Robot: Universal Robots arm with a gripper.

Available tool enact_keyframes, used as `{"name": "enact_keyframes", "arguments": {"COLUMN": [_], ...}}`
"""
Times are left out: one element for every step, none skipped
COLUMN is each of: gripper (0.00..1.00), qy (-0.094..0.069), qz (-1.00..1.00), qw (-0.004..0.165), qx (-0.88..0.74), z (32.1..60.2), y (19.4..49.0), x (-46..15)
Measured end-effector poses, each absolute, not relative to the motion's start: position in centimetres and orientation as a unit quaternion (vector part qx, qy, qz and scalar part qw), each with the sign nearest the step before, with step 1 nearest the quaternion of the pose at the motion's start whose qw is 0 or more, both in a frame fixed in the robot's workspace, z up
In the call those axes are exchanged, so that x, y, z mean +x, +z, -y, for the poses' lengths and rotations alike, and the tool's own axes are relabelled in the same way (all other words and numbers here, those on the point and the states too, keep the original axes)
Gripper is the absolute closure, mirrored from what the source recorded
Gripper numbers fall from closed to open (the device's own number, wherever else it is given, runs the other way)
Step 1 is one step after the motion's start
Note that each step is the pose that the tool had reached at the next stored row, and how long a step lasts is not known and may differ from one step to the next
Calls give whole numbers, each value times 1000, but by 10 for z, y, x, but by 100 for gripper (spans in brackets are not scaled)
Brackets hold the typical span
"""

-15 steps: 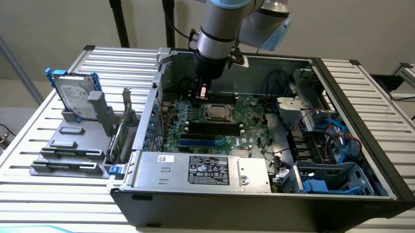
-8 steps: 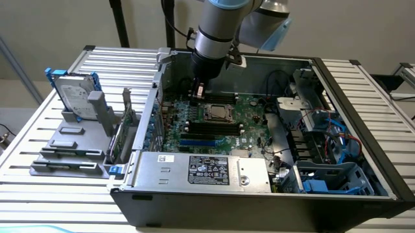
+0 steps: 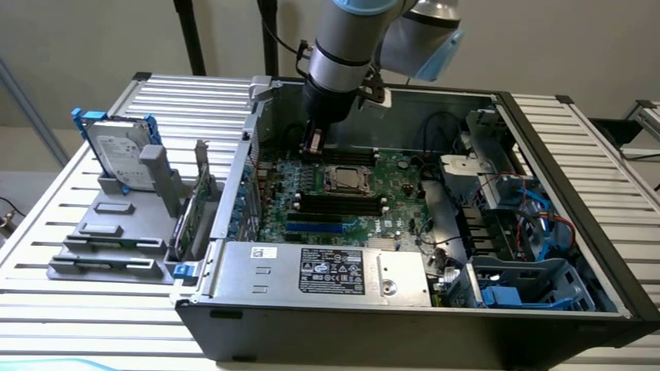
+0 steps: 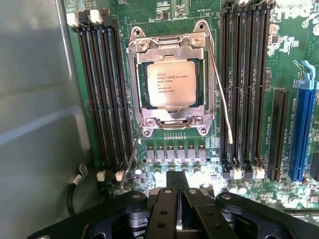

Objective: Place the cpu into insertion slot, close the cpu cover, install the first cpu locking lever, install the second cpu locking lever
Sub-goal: 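Install the first cpu locking lever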

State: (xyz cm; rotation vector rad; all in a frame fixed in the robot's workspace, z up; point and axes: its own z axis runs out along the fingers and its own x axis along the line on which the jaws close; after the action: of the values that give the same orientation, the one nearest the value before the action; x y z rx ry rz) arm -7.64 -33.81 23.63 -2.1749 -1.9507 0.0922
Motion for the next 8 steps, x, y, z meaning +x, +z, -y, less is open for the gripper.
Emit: {"name": "enact_keyframes", "arguments": {"gripper": [89,89,89,89,89,89,89,89], "qy": [29,27,25,23,21,18,16,14], "qz": [660,657,654,650,647,644,641,638], "qw": [111,113,116,118,120,123,126,128], "qx": [-742,-745,-747,-750,-752,-755,-757,-759], "z": [338,338,338,338,338,338,338,338], "y": [237,237,238,238,239,239,239,240], "x": [-77,-77,-77,-77,-78,-78,-78,-79]}}
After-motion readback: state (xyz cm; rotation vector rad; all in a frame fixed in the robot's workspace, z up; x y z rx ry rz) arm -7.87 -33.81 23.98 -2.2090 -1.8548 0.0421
